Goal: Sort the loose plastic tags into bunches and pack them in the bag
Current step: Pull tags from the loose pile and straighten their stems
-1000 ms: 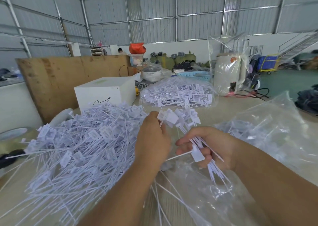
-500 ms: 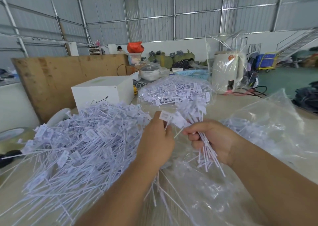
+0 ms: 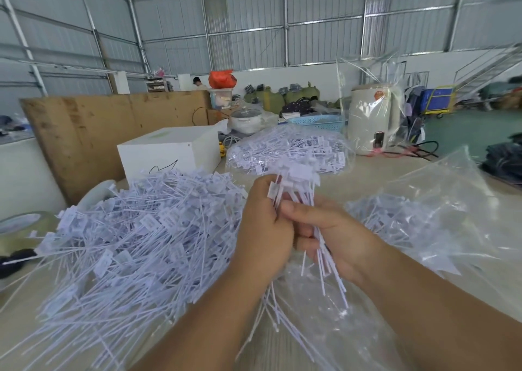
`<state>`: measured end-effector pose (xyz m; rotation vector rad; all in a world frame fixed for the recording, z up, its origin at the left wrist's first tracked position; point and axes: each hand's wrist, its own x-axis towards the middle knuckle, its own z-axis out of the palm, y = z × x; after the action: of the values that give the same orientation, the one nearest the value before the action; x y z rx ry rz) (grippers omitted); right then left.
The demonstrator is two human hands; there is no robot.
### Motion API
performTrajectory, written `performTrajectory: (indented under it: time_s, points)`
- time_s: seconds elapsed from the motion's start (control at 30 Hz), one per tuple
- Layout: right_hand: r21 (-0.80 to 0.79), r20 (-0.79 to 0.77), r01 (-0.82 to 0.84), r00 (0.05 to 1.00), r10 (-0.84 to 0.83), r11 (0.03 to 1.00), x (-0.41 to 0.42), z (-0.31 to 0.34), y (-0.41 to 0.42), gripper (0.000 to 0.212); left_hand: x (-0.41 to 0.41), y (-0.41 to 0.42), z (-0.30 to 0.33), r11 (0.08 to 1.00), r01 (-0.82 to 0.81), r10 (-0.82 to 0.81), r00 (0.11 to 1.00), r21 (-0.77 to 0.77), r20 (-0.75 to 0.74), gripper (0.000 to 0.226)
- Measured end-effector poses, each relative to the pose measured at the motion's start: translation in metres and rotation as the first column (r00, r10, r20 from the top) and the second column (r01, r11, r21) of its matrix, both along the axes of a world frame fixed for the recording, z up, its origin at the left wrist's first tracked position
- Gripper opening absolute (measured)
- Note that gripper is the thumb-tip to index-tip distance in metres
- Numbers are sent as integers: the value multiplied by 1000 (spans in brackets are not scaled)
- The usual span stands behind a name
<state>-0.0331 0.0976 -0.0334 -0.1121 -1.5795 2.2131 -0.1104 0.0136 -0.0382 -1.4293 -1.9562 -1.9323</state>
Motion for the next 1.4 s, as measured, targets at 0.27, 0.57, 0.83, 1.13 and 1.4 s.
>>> performTrajectory:
  time_s: [0.27,0.57,0.83,1.13,1.4]
  points:
    - [-1,24,251,968,-251,968,1,5,-1,32,4,-7,9,946,293,-304,951,-141,-62,57]
    - [22,44,210,977,-211,977,-1,0,3,31,1,-15,7,879,323,-353,935,-351,-23,86]
    - [143,-67,384,923,-378,912,-5,6,6,25,-9,-21,20,992,127,-127,991,-4,30,57]
    - [117,-195,502,858,-476,857,2,19,2,42,1,-16,0,830,42,-233,932,-555,-278,10]
    - [41,-199,453,877,-437,891,4,17,9,28,-14,-20,2,752,184,-269,962,-633,-40,33]
